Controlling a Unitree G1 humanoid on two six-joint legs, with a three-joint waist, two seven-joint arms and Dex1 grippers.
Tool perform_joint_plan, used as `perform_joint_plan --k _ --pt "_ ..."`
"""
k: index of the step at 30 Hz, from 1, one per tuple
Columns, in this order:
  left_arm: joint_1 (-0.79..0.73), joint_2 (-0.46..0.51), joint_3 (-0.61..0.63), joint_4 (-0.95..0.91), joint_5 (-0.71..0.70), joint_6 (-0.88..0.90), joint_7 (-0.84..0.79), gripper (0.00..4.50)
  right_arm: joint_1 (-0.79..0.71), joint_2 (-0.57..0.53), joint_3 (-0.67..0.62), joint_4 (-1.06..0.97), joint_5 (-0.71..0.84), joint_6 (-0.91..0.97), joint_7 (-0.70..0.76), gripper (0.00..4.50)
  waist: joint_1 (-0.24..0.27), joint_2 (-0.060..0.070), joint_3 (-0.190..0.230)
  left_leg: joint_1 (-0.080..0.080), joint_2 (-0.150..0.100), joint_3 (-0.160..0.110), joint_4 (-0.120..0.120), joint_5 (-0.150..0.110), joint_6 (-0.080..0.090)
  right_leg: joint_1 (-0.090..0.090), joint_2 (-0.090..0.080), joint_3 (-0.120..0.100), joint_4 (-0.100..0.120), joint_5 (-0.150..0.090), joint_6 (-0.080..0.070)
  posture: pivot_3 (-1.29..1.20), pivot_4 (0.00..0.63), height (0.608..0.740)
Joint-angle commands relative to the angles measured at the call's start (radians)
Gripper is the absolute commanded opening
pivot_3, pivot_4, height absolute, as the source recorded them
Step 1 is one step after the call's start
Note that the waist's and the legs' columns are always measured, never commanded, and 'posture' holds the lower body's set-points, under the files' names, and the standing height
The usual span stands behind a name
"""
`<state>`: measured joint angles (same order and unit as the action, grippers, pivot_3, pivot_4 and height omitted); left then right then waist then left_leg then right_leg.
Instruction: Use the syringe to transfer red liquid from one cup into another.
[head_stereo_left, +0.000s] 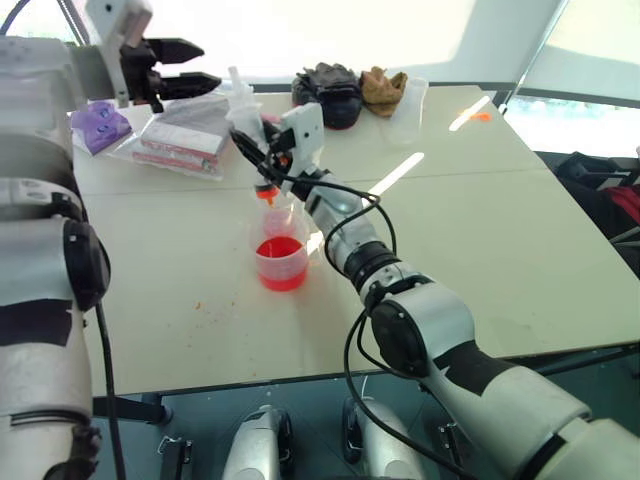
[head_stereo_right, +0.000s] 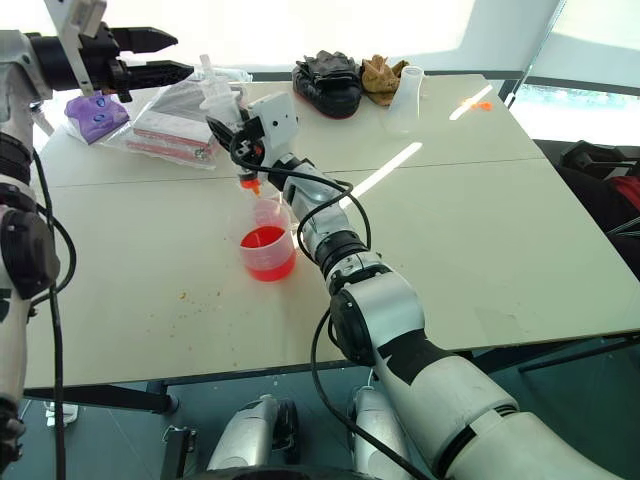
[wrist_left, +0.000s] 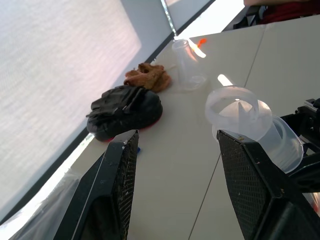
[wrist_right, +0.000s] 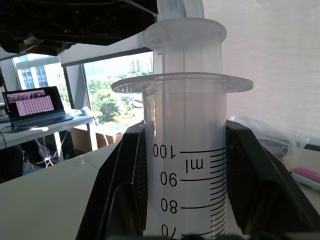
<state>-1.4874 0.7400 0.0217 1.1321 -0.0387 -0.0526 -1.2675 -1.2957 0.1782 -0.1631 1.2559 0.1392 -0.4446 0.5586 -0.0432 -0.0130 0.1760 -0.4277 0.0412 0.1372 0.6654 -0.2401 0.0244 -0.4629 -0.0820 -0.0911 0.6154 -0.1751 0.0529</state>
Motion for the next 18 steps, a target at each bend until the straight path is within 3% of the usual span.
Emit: perform_joint_plan --k 1,11,18 --pt "-0.044 -0.001 0.015 0.006 0.000 -0.031 0.022 2.58 -0.015 0.003 0.000 -0.040 0.005 -0.018 0.006 1.48 -0.002 0.000 0.000 0.000 0.000 0.000 0.000 0.000 0.000 0.000 0.000 0.000 0.000 0.000 0.000 0.00 0.150 0.740" --pt "-0.047 -0.057 -0.013 0.039 0.039 -0.099 0.066 2.58 -0.008 0.009 0.008 -0.043 -0.001 -0.022 0.011 1.48 -0.003 0.000 0.000 0.000 0.000 0.000 0.000 0.000 0.000 0.000 0.000 0.000 0.001 0.000 0.000 0.00 0.150 0.740" --pt "-0.064 -0.100 -0.027 0.080 0.087 -0.189 0.185 2.58 -0.004 0.010 0.022 -0.041 -0.013 -0.026 0.011 1.48 -0.001 0.000 0.000 0.000 0.000 0.000 0.000 0.000 0.000 0.000 0.000 0.000 0.001 0.000 0.000 0.00 0.150 0.740"
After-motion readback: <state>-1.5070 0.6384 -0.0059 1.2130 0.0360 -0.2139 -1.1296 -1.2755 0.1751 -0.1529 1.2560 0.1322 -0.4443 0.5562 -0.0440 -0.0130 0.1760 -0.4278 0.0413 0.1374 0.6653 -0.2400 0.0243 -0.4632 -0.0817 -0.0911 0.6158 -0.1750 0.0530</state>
